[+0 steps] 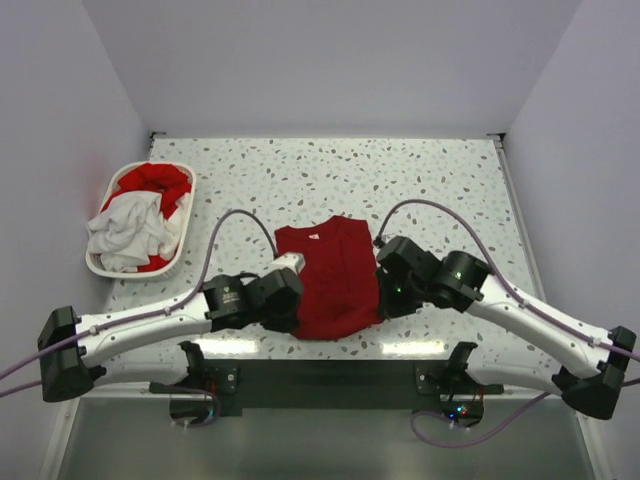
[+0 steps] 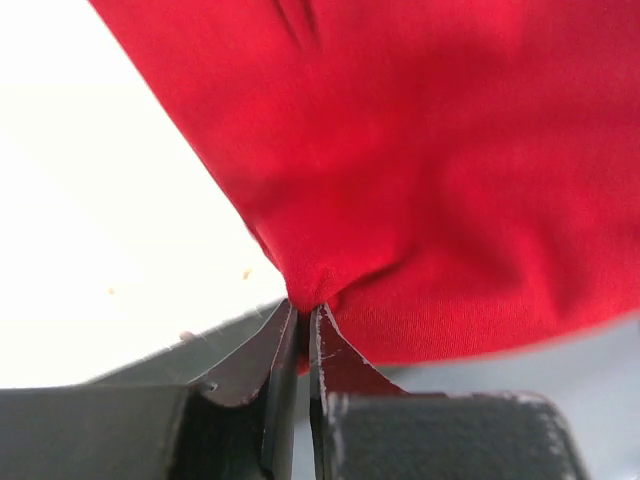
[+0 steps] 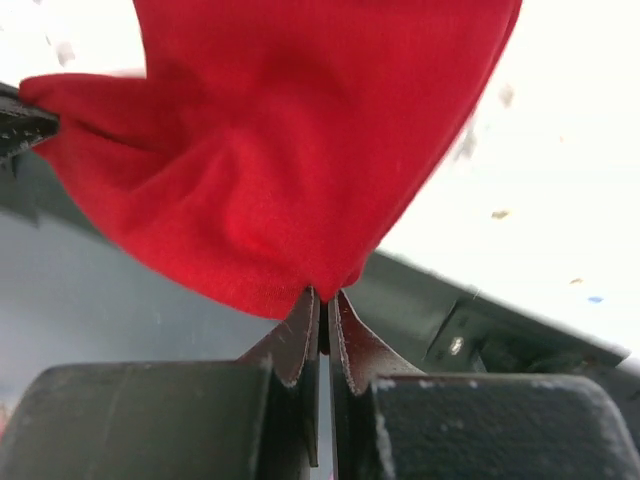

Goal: Fold and stack the t-shirts
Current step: Fold the tshirt

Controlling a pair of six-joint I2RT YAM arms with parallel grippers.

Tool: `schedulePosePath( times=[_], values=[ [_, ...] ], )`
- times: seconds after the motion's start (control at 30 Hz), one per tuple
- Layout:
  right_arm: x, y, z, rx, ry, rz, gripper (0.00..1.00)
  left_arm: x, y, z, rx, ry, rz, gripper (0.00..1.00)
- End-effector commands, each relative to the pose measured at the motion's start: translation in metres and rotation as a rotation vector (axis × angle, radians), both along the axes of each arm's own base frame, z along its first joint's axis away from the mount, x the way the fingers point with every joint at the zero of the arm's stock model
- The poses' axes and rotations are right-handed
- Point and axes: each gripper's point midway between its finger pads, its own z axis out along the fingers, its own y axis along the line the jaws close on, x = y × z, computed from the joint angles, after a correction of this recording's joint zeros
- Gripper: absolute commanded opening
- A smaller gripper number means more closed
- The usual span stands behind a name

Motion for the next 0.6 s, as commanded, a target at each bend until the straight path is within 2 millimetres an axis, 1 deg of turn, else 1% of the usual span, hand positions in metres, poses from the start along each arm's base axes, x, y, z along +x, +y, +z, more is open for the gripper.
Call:
schedulePosePath(
  times=[0.0,0.03,0.07,0.1,0.13,0.17,0.2,0.23,0.27,0.3,0.33,0.37,0.4,0.43,0.47,0.5,0.53,0.57],
  values=[
    [0.05,-0.012,0.015,-0.101,-0.099,-0.007,0.0,0.061,0.006,0.033,0.003,-0.156,0.02,0.0],
    [0.059,-0.009,0.017,-0.081,-0.104,-0.005,0.0,0.07,0.007,0.034,0.009,-0.17,0.023,0.0],
    [0.074,-0.002,0.026,-0.047,-0.132,-0.007,0.0,0.086,0.011,0.034,0.021,-0.181,0.058,0.01],
    [0.088,-0.005,0.023,-0.058,-0.119,-0.009,0.0,0.096,0.012,0.039,0.025,-0.206,0.051,0.01],
    [0.096,-0.003,0.024,-0.061,-0.118,-0.005,0.0,0.103,0.012,0.041,0.023,-0.215,0.056,0.01],
    [0.107,0.0,0.032,-0.049,-0.136,-0.002,0.0,0.119,0.016,0.041,0.023,-0.221,0.092,0.01],
    [0.117,-0.002,0.034,-0.059,-0.145,0.002,0.0,0.127,0.015,0.046,0.016,-0.24,0.085,0.01],
    [0.126,0.001,0.028,-0.07,-0.125,0.006,0.0,0.133,0.014,0.047,0.008,-0.242,0.09,0.01],
    [0.138,0.004,0.036,-0.057,-0.153,0.003,0.0,0.145,0.019,0.045,0.016,-0.242,0.119,0.01],
    [0.146,0.005,0.036,-0.048,-0.15,0.015,0.0,0.151,0.018,0.048,0.012,-0.253,0.118,0.01],
    [0.154,0.008,0.031,-0.053,-0.132,0.019,0.0,0.158,0.021,0.045,0.023,-0.248,0.132,0.02],
    [0.165,0.012,0.037,-0.04,-0.153,0.019,0.0,0.165,0.022,0.046,0.017,-0.261,0.143,0.02],
    [0.175,0.009,0.037,-0.039,-0.157,0.014,0.0,0.17,0.023,0.046,0.018,-0.267,0.145,0.02],
    [0.185,0.012,0.028,-0.041,-0.137,0.013,0.0,0.178,0.027,0.041,0.024,-0.256,0.167,0.02],
    [0.194,0.017,0.031,-0.017,-0.141,0.014,0.0,0.186,0.028,0.041,0.017,-0.267,0.183,0.02],
    [0.204,0.014,0.03,-0.01,-0.144,0.006,0.0,0.191,0.029,0.039,0.014,-0.266,0.19,0.02],
    [0.211,0.015,0.026,-0.005,-0.137,0.003,0.0,0.202,0.035,0.034,0.023,-0.259,0.216,0.02],
    [0.223,0.021,0.021,0.01,-0.133,0.004,0.0,0.21,0.035,0.033,0.013,-0.269,0.231,0.02]
  ],
)
